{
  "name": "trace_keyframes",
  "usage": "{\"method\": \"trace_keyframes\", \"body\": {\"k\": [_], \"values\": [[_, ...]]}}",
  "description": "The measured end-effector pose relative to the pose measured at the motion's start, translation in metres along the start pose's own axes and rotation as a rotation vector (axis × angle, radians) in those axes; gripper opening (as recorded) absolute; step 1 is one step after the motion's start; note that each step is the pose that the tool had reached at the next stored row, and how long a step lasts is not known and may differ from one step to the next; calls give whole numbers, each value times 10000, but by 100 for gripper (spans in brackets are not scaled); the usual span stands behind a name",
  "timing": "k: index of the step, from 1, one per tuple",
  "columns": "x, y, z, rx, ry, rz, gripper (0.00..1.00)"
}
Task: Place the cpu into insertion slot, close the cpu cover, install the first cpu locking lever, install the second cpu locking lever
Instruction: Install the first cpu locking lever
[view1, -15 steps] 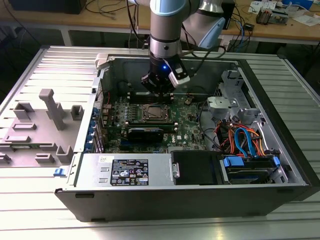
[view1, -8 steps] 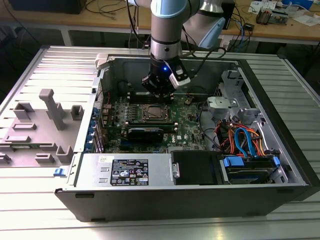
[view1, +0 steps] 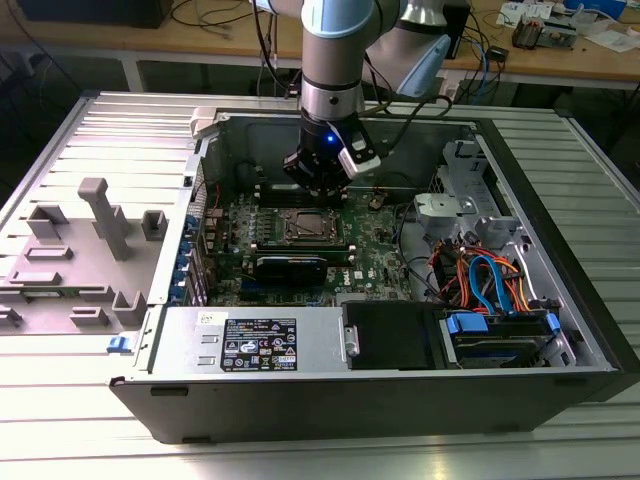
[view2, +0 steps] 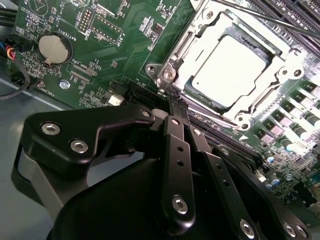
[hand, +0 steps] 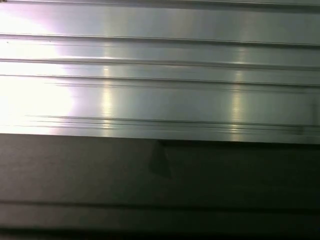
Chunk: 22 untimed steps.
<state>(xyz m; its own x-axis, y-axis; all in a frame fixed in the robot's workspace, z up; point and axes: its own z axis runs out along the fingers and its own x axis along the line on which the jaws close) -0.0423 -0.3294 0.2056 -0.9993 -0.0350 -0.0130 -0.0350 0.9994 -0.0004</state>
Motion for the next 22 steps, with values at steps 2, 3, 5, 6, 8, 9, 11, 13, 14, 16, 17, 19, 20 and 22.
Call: {"method": "trace_keyframes", "body": {"k": [2,3,5,6,8,9,11,13,14,16,17,19,20,22], "values": [[0,1,-9,-3,-2,1,11],[0,0,-17,-3,-2,1,11],[-1,1,-29,-4,-4,0,11],[-1,1,-30,-5,-4,0,11],[-1,0,-24,0,-2,0,11],[-1,0,-16,2,0,0,11],[-1,0,-9,4,0,0,11],[-2,0,-8,7,-1,0,11],[-2,0,-7,8,-1,0,11],[-2,0,-7,9,0,0,11],[-2,0,-7,8,-1,0,11],[-3,1,-12,6,-2,0,11],[-3,1,-12,6,-3,0,11],[-5,0,-8,12,-1,0,11]]}}
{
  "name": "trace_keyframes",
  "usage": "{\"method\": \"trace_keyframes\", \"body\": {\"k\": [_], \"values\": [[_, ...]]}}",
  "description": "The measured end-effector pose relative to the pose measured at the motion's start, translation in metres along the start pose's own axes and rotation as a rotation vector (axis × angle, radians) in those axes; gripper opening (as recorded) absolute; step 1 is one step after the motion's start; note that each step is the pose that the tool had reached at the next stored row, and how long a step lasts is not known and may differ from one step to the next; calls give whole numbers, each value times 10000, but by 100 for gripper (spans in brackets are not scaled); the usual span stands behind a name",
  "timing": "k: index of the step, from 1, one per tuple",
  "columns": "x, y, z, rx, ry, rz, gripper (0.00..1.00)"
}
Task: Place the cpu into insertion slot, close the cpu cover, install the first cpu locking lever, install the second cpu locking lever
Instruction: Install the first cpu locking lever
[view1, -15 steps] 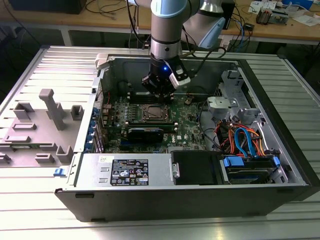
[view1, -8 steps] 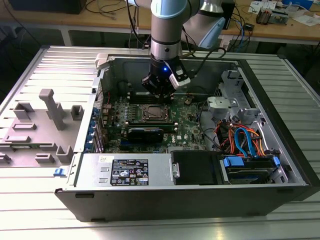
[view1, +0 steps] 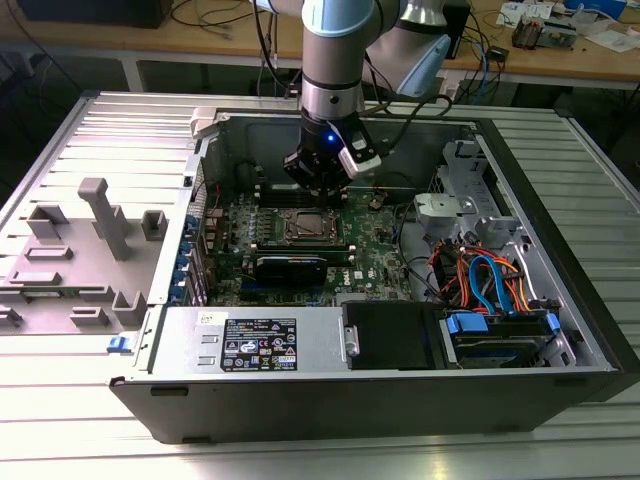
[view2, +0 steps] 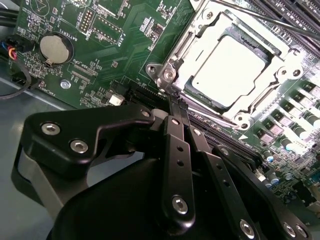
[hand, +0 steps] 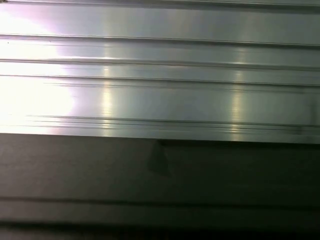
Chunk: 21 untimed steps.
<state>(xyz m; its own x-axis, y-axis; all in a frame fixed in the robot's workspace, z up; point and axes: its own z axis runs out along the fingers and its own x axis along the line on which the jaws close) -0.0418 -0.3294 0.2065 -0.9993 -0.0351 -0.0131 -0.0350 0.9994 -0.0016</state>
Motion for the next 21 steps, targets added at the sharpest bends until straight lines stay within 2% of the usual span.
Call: {"method": "trace_keyframes", "body": {"k": [10,21], "values": [[-8,-9,20,0,3,0,11],[-8,-9,0,-1,2,0,11]]}}
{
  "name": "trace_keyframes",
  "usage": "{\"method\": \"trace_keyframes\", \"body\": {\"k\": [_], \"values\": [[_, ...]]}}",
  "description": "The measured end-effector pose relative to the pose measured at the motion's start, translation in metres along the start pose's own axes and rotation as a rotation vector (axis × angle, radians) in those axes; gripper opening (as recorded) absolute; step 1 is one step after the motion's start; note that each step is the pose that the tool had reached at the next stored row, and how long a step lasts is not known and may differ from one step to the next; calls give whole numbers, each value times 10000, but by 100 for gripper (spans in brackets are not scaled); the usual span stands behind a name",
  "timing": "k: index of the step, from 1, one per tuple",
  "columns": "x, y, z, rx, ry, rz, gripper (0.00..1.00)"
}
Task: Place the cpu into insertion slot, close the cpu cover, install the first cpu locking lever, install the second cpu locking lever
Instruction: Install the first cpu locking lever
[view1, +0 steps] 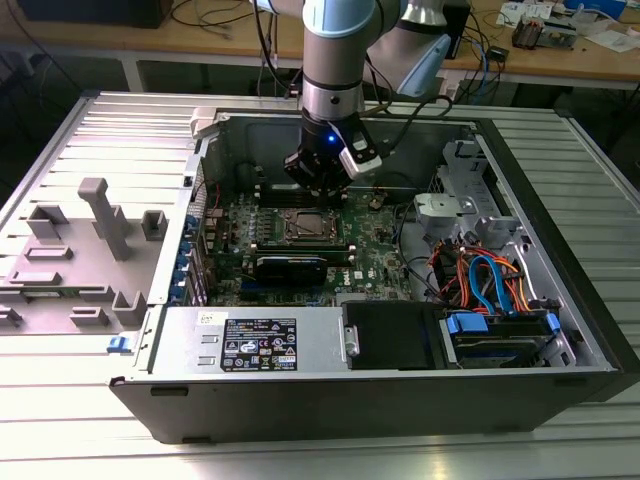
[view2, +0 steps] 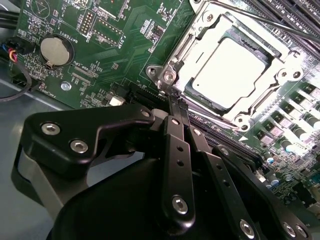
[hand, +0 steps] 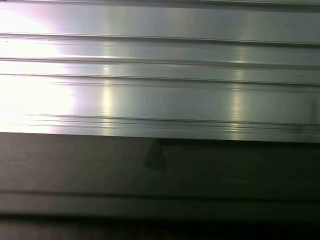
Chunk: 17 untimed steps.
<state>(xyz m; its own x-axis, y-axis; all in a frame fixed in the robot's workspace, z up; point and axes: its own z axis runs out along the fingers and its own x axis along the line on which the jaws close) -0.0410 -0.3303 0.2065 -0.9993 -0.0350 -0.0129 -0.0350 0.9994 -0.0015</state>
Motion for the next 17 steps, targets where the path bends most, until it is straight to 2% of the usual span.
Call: {"method": "trace_keyframes", "body": {"k": [2,4,7,17], "values": [[0,-1,-1,7,1,-1,11],[0,-1,-1,60,4,-2,11],[0,0,4,78,4,-1,11],[2,-2,37,84,6,-1,11]]}}
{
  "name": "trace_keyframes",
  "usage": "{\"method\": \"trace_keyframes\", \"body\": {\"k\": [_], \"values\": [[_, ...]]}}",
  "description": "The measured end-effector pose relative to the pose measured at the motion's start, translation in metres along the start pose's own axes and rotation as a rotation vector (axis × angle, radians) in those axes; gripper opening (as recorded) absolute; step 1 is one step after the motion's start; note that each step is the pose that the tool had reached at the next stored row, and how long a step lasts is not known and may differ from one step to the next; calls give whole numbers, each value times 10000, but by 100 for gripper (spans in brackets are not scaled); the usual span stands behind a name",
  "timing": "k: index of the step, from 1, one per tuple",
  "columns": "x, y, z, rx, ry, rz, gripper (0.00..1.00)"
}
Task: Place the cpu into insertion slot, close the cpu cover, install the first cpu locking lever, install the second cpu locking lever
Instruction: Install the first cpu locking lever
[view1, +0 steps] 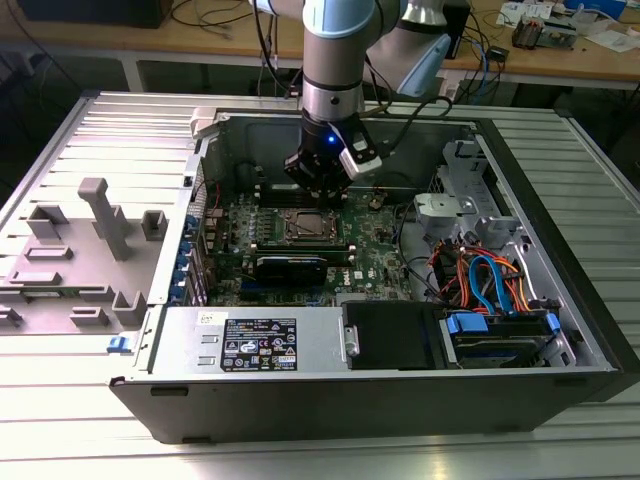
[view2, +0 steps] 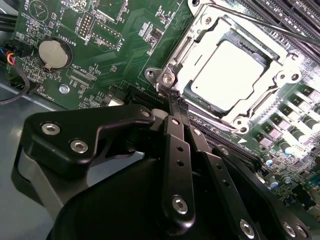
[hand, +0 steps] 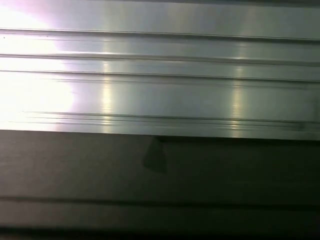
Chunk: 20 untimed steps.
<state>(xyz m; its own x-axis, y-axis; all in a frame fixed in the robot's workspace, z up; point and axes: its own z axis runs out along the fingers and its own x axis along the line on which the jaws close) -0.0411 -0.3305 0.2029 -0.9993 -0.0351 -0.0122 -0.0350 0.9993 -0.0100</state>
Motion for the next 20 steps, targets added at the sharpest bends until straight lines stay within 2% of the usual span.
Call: {"method": "trace_keyframes", "body": {"k": [1,2,5,9,11,16,18,20], "values": [[0,-1,2,1,1,1,11],[-1,4,12,-30,-5,2,11],[-1,1,19,-5,-3,0,11],[-1,1,17,-21,-4,1,11],[-2,2,0,-34,-9,1,11],[-2,0,-92,-21,-3,-1,11],[-3,0,-103,-17,-3,-1,11],[-1,-30,-104,-16,-3,0,11]]}}
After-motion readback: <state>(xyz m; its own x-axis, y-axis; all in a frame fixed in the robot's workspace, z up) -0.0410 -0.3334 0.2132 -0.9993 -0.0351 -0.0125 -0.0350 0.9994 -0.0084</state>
